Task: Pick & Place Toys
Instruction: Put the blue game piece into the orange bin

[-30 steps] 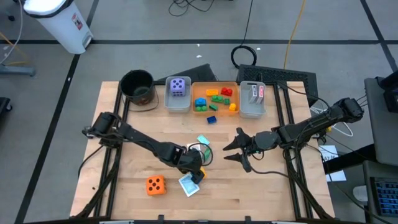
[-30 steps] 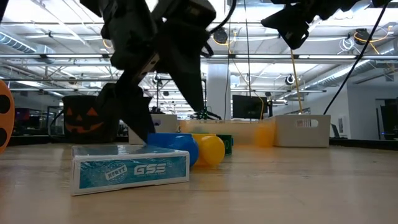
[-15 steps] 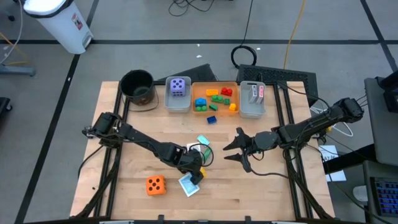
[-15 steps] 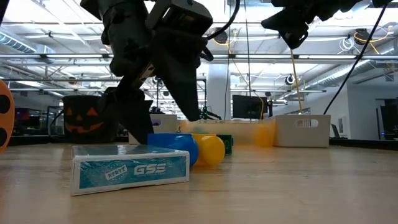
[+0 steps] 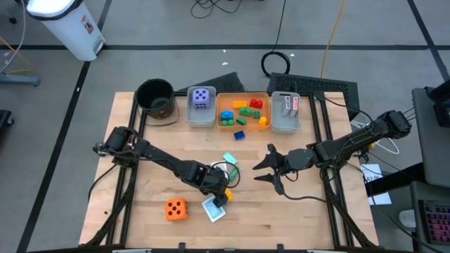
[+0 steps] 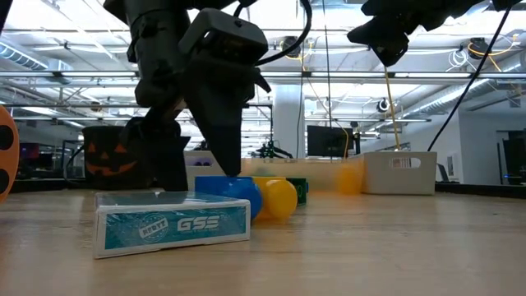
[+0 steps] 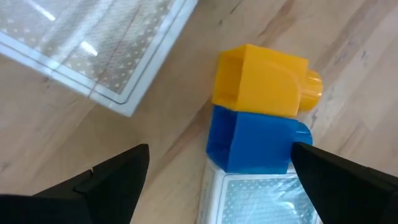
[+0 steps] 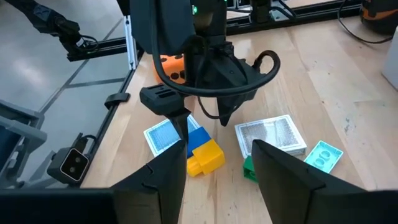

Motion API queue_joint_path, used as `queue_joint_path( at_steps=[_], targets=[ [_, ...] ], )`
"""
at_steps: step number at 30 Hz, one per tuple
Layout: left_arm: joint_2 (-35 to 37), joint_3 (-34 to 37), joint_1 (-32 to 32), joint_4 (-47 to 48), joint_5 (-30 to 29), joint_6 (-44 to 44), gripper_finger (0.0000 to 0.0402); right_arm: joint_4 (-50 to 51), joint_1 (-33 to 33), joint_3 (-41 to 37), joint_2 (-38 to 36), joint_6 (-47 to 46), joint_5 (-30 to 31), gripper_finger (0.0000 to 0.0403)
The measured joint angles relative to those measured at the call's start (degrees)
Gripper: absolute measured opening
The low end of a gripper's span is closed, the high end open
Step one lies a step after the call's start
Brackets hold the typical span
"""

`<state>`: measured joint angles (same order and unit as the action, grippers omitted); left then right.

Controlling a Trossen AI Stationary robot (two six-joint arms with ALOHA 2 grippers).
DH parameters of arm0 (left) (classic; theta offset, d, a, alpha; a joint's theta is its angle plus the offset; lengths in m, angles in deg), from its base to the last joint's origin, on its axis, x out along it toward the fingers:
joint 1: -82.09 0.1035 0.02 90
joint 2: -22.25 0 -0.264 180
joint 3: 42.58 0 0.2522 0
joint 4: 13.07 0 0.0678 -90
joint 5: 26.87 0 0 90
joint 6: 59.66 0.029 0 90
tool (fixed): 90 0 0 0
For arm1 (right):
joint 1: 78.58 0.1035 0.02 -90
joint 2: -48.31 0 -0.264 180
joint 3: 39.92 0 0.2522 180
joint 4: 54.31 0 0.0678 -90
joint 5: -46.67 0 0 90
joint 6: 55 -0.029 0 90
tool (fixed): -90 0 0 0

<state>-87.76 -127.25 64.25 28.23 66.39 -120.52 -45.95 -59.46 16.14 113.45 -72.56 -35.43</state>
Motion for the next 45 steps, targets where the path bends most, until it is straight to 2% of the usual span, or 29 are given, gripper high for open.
queue_joint_path(
  at_steps=[6, 19, 32, 38, 45],
  targets=[
    [0.0, 0.0, 0.5, 2.7, 0.0, -1.2, 0.0399, 0.0, 0.0, 0.0, 0.0, 0.3, 0.0, 0.0171],
    [0.0, 0.0, 1.8, 2.1, 0.9, 0.7, 0.0391, 0.1, 0.0, 0.0, 0.0, 0.3, -0.1, 0.0171],
    [0.1, 0.0, 2.6, 1.9, 1.5, 0.6, 0.0236, 0.1, 0.0, 0.0, 0.0, 0.7, -0.2, 0.0171],
    [0.1, 0.0, 3.1, 1.9, 1.5, 0.6, 0.0193, 0.1, 0.0, 0.0, 0.0, 0.7, -0.2, 0.0171],
    [0.1, -0.1, 3.8, 2.0, 2.2, 0.5, 0.0160, 0.2, 0.0, 0.0, 0.0, 0.7, -0.2, 0.0171]
  ],
)
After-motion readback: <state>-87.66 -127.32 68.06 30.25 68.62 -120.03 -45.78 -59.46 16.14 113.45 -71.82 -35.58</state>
